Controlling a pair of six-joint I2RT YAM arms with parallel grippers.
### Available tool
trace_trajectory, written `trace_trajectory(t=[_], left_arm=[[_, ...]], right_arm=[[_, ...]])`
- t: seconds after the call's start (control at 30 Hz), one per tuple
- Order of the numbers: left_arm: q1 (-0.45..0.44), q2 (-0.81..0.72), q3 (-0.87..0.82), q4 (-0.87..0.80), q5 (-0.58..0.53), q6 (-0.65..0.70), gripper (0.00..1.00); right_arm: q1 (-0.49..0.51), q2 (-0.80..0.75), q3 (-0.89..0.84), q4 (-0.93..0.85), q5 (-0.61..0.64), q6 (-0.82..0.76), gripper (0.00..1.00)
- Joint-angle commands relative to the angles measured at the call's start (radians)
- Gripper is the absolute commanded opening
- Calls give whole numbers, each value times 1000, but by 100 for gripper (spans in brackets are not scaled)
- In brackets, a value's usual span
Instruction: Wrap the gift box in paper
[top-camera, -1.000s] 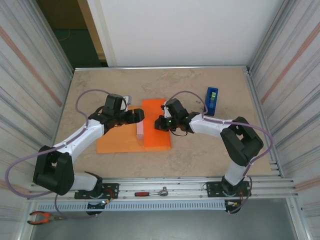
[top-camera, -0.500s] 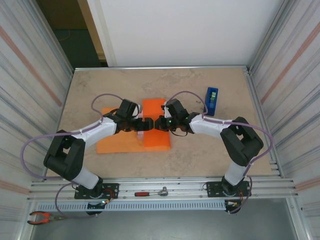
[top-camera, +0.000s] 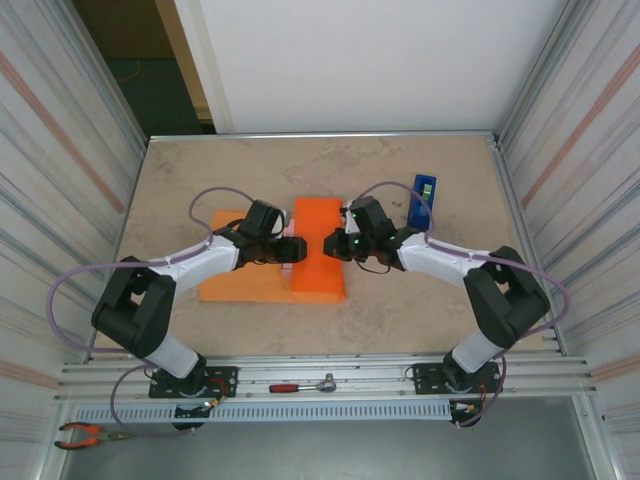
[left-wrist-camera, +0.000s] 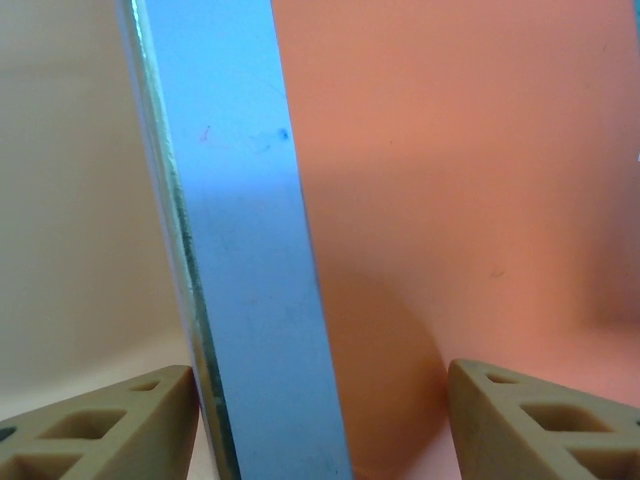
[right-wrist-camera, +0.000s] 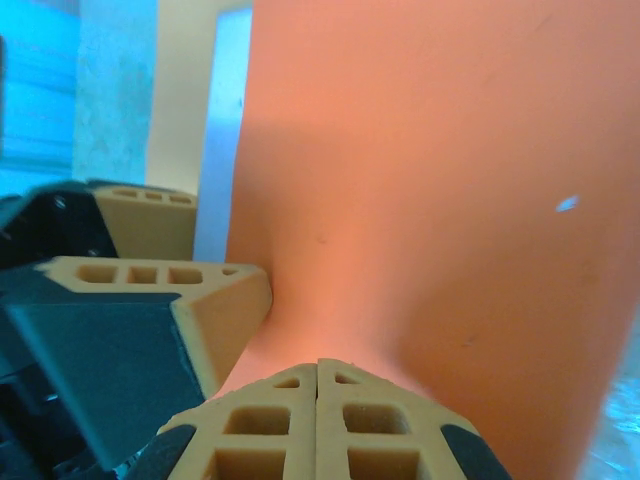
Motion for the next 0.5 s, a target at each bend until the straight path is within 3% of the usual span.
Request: trace_trajectory(t=[0.0,0.17,0.47], left_arm=[[-24,21,-3,-21,10,5,63],[-42,14,-20,-2,10,-6,58],[-34,8,-30,-12,-3,2,54]], right_arm=[[-39,-78,-37,-26,10,9,5],[-72,-102,-56,-39,-10,-7,5],[-30,2,10,-40,-28,-18,5]])
